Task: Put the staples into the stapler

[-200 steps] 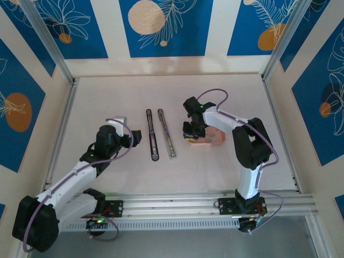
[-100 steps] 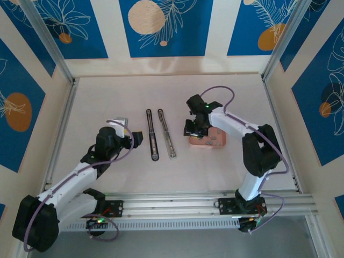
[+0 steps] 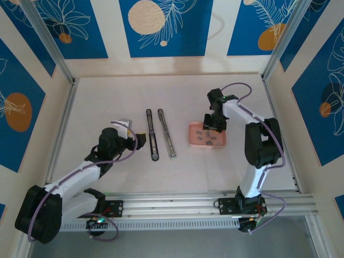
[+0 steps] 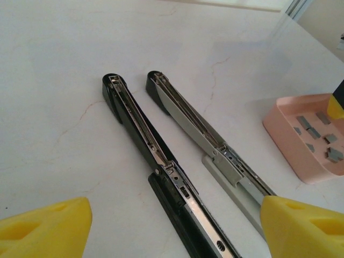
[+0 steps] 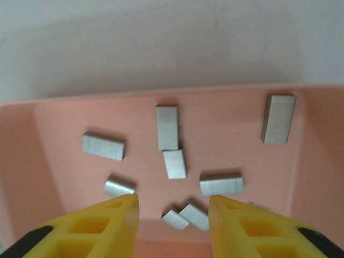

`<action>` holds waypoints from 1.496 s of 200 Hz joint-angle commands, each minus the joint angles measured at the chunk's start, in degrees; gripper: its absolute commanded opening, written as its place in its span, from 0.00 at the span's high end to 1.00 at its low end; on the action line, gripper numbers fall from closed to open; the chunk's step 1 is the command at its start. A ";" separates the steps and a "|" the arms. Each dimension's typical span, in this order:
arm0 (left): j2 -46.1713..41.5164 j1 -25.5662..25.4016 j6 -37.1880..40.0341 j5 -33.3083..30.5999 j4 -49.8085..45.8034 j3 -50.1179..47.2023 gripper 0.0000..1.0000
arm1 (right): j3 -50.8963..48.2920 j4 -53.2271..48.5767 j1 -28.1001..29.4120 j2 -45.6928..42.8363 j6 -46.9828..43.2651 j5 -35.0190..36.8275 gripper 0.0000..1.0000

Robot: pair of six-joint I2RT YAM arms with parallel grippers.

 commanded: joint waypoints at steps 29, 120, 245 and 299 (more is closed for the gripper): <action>1.80 0.72 1.27 -1.11 2.18 2.09 0.18 | 4.61 2.14 -0.26 4.74 -2.65 -0.26 0.61; 1.91 0.69 2.63 -1.01 1.14 2.28 0.18 | 2.81 6.27 1.46 8.65 -1.75 2.26 0.67; 0.95 0.70 2.94 -1.18 -0.28 2.20 0.18 | 1.10 7.50 1.76 10.47 -0.38 4.98 0.73; 0.11 0.74 3.18 -1.45 -0.95 2.05 0.18 | 1.07 7.17 2.26 8.49 -0.53 5.18 0.74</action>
